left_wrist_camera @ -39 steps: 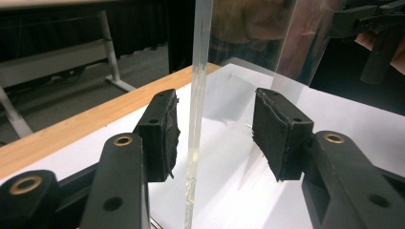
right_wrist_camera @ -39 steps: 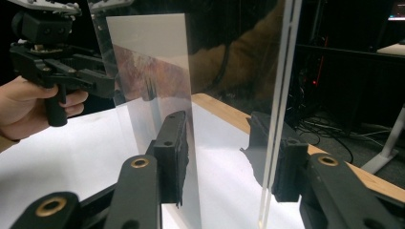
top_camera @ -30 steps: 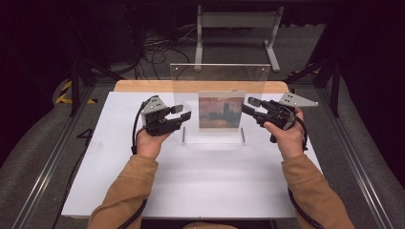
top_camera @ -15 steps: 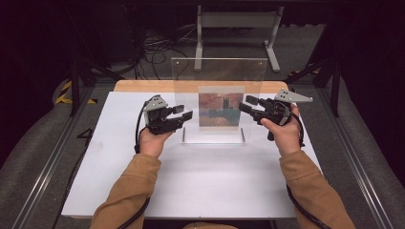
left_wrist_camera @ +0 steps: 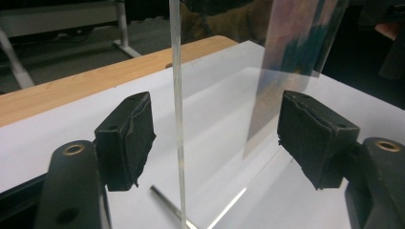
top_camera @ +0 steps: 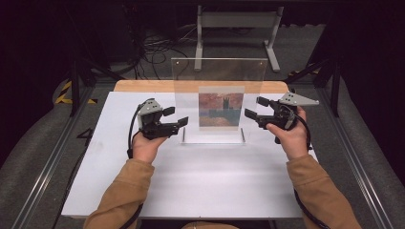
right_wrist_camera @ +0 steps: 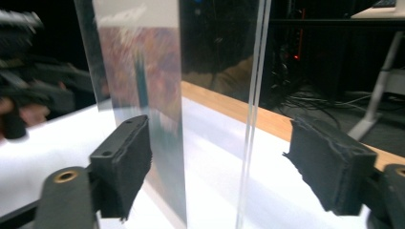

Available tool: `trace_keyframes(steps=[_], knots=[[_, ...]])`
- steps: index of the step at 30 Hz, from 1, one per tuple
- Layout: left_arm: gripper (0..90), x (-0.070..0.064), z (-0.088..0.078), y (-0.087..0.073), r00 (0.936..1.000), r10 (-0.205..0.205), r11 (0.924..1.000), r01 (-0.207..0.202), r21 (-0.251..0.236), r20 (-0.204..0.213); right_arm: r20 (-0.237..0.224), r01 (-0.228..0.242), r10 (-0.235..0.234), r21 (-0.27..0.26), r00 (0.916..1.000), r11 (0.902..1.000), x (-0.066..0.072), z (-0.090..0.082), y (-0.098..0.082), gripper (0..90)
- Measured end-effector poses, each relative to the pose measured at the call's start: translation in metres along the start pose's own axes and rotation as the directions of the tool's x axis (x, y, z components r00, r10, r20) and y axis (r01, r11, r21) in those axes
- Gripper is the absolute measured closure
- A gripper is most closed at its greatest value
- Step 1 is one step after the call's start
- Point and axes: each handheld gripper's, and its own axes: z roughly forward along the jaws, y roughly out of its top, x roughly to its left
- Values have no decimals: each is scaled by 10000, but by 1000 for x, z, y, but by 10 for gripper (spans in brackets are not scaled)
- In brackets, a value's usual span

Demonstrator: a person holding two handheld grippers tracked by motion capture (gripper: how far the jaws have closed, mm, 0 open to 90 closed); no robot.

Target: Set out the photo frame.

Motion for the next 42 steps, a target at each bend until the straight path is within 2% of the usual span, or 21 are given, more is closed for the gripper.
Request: trace_keyframes(steps=[2, 5, 7, 14, 15, 16, 19, 22, 27, 28, 30, 31, 33, 34, 36, 37, 40, 42], knots=[[254, -4, -15, -1, 10000, 94, 9999, -94, -65, -1, 100, 301, -302, 159, 9995, 9994, 3, -12, 0, 188], [224, -9, -39, -3, 9991, 412, 9991, -413, -100, -118, 180, 418, -425, 361, 9989, 9985, 6, -32, 1, 165], [208, -11, -50, -6, 9991, 390, 9991, -392, -145, -146, 243, 494, -504, 399, 9984, 9980, 8, -44, 1, 149], [166, -15, -78, -20, 9995, 255, 9997, -254, 28, -169, 365, 627, -652, 658, 9972, 9959, 15, -77, -3, 129], [159, -15, -82, -25, 9992, 325, 9993, -321, 206, -211, 384, 624, -651, 675, 9971, 9958, 16, -80, -4, 128], [156, -17, -85, -29, 9987, 371, 9990, -362, 257, -345, 426, 618, -649, 695, 9970, 9957, 17, -85, -8, 128], [152, -17, -92, -43, 9986, 359, 9983, -340, 476, -396, 539, 601, -648, 839, 9964, 9947, 19, -94, -17, 124], [146, -17, -99, -54, 9983, 169, 9989, -145, 439, -554, 720, 607, -677, 953, 9951, 9936, 23, -103, -29, 120], [145, -18, -105, -69, 9972, -71, 9991, 102, 421, -740, 903, 453, -553, 1085, 9944, 9931, 26, -108, -43, 118], [143, -17, -105, -73, 9970, -91, 9988, 127, 471, -771, 1069, 360, -485, 1164, 9931, 9925, 27, -109, -52, 119], [143, -15, -105, -81, 9964, -323, 9983, 360, 465, -788, 1100, 328, -460, 1188, 9929, 9924, 27, -109, -56, 118], [142, -14, -105, -86, 9955, -335, 9977, 386, 563, -892, 1179, 189, -334, 1221, 9925, 9923, 27, -109, -65, 121], [139, -13, -104, -89, 9948, -291, 9978, 347, 564, -974, 1285, 109, -262, 1186, 9914, 9929, 27, -109, -73, 130], [138, -14, -103, -96, 9910, -33, 9983, 110, 571, -1339, 1322, 123, -274, 1136, 9908, 9934, 26, -108, -77, 130], [138, -15, -102, -104, 9842, 492, 9976, -400, 569, -1701, 1443, 69, -232, 1124, 9893, 9936, 25, -106, -86, 129], [138, -15, -100, -107, 9838, 551, 9973, -461, 567, -1709, 1500, 46, -224, 1184, 9884, 9930, 24, -104, -90, 129], [134, -14, -93, -115, 9910, 393, 9980, -327, 532, -1279, 1657, 140, -410, 1609, 9853, 9869, 21, -100, -104, 125], [132, -13, -86, -120, 9907, 477, 9973, -403, 607, -1271, 1604, -94, -169, 1619, 9869, 9868, 20, -98, -111, 119]])
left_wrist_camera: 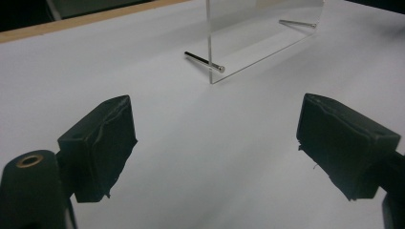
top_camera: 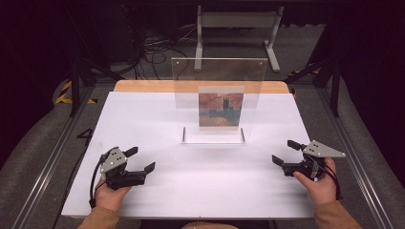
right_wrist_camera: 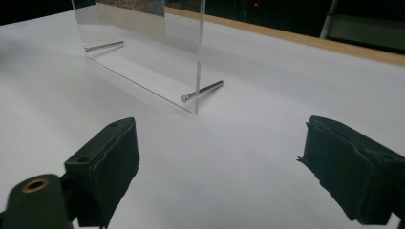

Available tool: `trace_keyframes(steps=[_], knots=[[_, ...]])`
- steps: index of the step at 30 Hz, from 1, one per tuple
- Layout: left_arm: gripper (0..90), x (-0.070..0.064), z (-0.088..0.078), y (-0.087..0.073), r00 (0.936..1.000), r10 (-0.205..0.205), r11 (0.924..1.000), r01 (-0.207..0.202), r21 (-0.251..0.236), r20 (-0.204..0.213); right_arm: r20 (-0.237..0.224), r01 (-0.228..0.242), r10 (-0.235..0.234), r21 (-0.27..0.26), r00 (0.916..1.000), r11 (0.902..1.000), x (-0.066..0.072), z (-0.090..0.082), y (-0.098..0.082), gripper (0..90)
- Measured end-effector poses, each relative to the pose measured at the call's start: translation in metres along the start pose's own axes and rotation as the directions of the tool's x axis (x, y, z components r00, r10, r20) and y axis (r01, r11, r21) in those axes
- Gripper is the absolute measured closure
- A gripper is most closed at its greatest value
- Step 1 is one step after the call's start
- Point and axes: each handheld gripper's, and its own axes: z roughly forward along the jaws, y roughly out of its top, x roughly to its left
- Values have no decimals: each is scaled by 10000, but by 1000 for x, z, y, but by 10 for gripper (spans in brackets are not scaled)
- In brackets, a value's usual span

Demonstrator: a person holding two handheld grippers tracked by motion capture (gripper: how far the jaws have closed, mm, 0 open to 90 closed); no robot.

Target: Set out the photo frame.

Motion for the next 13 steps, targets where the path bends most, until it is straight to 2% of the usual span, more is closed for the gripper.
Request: trace_keyframes(steps=[2, 3, 8, 12, 13], knots=[[132, -1, 7, -3, 10000, -33, 9999, 32, 100, 77, -169, -254, 257, 167, 9995, 9995, 0, 3, -4, 102], [131, -1, 9, -5, 9997, -159, 9998, 157, 119, 199, -198, -185, 190, 240, 9996, 9995, 1, 5, -5, 102], [126, -1, 12, -6, 9994, -179, 9997, 174, 164, 286, -115, -32, 34, 197, 9999, 9998, 1, 5, -5, 102], [117, 0, 9, -5, 9985, -425, 9989, 431, -169, 351, -20, 16, -16, 108, 10000, 9999, 1, 6, -6, 107], [114, 1, 8, -5, 9989, -377, 9991, 382, -166, 291, 11, -11, 11, 59, 10000, 10000, 1, 6, -5, 108]])
